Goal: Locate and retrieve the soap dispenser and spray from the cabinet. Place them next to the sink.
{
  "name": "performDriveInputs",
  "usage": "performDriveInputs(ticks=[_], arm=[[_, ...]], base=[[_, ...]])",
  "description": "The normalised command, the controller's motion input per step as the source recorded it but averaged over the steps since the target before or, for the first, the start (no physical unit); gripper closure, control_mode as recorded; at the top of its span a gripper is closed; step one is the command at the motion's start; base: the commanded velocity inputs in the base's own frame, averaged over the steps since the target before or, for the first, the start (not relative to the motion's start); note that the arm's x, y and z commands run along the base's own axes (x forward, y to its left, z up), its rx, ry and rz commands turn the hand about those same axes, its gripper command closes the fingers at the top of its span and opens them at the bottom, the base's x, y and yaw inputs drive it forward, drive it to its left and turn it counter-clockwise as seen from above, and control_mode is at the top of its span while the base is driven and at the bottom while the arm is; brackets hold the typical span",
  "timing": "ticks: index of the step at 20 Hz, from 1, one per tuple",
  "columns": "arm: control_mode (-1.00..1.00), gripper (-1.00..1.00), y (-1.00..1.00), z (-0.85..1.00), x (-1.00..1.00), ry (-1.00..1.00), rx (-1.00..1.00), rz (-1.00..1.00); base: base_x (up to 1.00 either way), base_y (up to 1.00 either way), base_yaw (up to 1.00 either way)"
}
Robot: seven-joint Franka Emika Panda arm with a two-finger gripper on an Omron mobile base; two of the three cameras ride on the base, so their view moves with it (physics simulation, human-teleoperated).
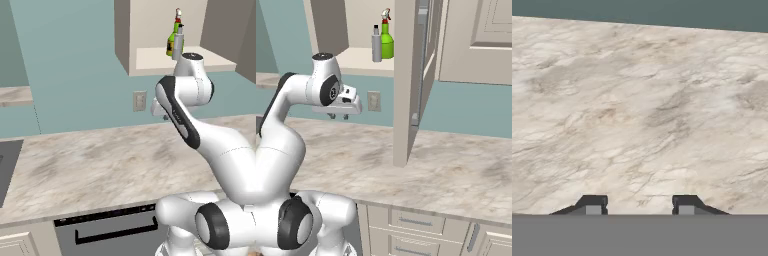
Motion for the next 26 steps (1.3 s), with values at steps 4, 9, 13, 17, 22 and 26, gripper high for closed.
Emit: performDriveInputs(ticks=[4,9,13,17,22,26], arm=[[-1.0,-1.0,-0.01,0.02,-0.21,-0.07,0.0,-0.03],[-1.0,-1.0,-0.17,0.23,-0.32,-0.1,0.0,-0.08],[-1.0,-1.0,-0.21,0.37,-0.16,-0.05,-0.01,-0.15],[-1.0,-1.0,-0.18,0.34,-0.04,-0.01,-0.01,-0.2],[-1.0,-1.0,-0.15,0.35,-0.11,-0.07,-0.04,-0.15],[-1.0,-1.0,-0.01,0.31,-0.09,-0.3,0.0,-0.05]], base=[[0.0,0.0,0.0],[0.0,0.0,0.0],[0.0,0.0,0.0],[0.0,0.0,0.0],[0.0,0.0,0.0],[0.0,0.0,0.0]])
